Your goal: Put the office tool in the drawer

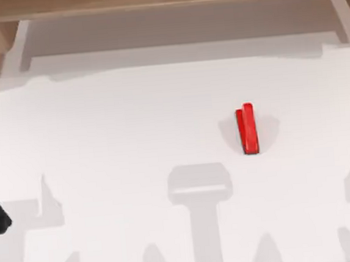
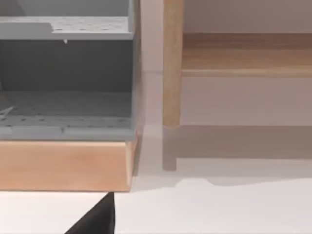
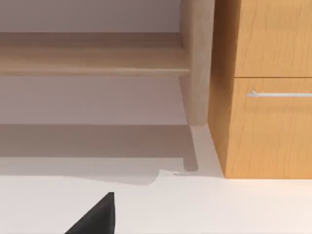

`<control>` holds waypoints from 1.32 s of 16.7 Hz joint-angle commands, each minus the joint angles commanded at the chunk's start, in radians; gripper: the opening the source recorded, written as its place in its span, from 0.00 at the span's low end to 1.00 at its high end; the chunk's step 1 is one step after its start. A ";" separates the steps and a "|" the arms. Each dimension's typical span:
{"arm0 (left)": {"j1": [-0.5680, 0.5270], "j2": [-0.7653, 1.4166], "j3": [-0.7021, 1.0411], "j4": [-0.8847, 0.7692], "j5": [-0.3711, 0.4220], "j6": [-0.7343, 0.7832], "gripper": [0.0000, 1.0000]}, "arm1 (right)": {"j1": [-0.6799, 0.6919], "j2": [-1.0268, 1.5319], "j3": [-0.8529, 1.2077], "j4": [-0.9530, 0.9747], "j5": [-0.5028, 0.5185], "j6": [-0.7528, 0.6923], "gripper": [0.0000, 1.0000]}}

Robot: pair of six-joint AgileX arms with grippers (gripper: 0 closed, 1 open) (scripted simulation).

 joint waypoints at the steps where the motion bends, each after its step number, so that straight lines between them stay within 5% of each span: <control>1: 0.000 0.000 0.000 0.000 0.000 0.000 1.00 | 0.000 0.000 0.000 0.000 0.000 0.000 1.00; 5: 0.000 0.000 0.000 0.000 0.000 0.000 1.00 | -0.029 0.059 0.054 0.058 0.001 -0.061 1.00; 10: 0.000 0.000 0.000 0.000 0.000 0.000 1.00 | -0.136 0.367 0.275 0.299 -0.022 -0.357 1.00; 22: 0.000 0.000 0.000 0.000 0.000 0.000 1.00 | -0.403 1.754 0.843 0.920 -0.221 -1.254 1.00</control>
